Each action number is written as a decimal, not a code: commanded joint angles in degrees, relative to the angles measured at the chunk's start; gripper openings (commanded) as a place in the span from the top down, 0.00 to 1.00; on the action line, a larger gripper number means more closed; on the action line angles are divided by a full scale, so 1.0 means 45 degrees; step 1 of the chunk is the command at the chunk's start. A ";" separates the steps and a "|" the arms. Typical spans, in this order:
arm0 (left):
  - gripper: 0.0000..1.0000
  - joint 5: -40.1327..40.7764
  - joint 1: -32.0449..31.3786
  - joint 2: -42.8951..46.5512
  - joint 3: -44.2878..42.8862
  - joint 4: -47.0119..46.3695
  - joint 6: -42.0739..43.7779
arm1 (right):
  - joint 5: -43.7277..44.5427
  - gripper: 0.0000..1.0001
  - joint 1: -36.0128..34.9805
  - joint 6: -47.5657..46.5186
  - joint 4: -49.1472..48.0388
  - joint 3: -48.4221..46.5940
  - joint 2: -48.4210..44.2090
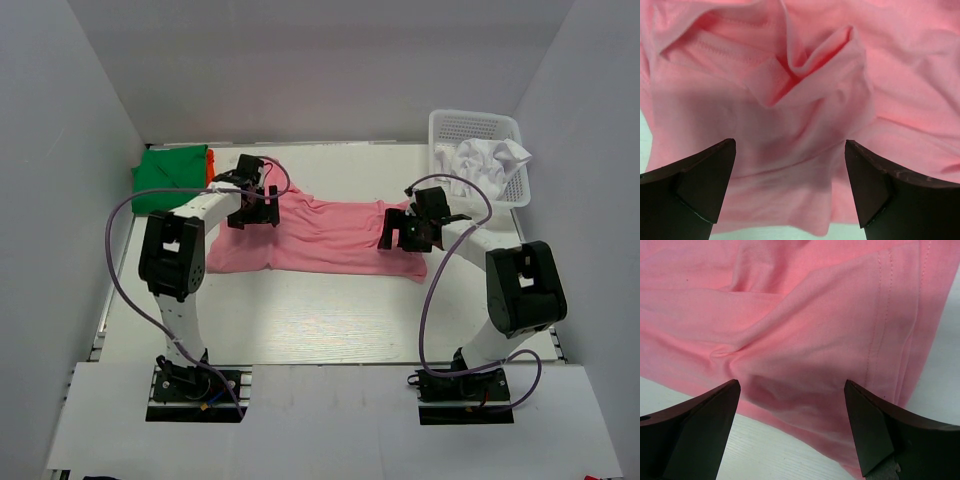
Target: Fold and stack the t-shirts
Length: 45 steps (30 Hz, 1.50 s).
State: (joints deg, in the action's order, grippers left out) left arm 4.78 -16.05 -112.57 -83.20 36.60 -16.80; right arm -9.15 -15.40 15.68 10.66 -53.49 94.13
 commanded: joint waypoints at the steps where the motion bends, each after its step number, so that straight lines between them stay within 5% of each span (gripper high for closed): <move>1: 0.00 0.0365 -0.0007 -0.0194 -0.0318 -0.1218 -0.0426 | 0.0314 0.10 0.0004 -0.0341 0.0074 -0.0203 -0.0624; 14: 0.00 0.3465 0.0111 -0.2912 -0.4437 -0.2837 -0.0155 | 0.0763 0.10 0.0024 -0.0184 0.0112 0.0169 -0.1151; 19: 0.00 0.3157 0.0228 -0.3733 -0.6974 -0.1984 0.0237 | 0.0919 0.10 0.0043 -0.0204 0.0074 0.0189 -0.1581; 27: 0.00 0.3803 0.0228 -0.0398 -0.3216 -0.1045 -0.1440 | 0.0686 0.10 0.0003 -0.0594 -0.0122 0.0501 -0.1875; 34: 0.00 0.0099 0.0228 0.1579 0.1044 -0.2465 -0.2010 | 0.0529 0.10 0.0004 -0.0673 -0.0317 0.0638 -0.1718; 45: 0.00 -0.1139 0.0111 -0.0881 -0.0923 -0.2274 -0.1736 | 0.0861 0.10 0.0023 -0.0653 -0.0259 0.0696 -0.1796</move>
State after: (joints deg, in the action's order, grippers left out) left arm 1.83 -15.38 -116.11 -83.40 25.93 -24.53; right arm -5.98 -15.40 13.28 10.48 -50.72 86.83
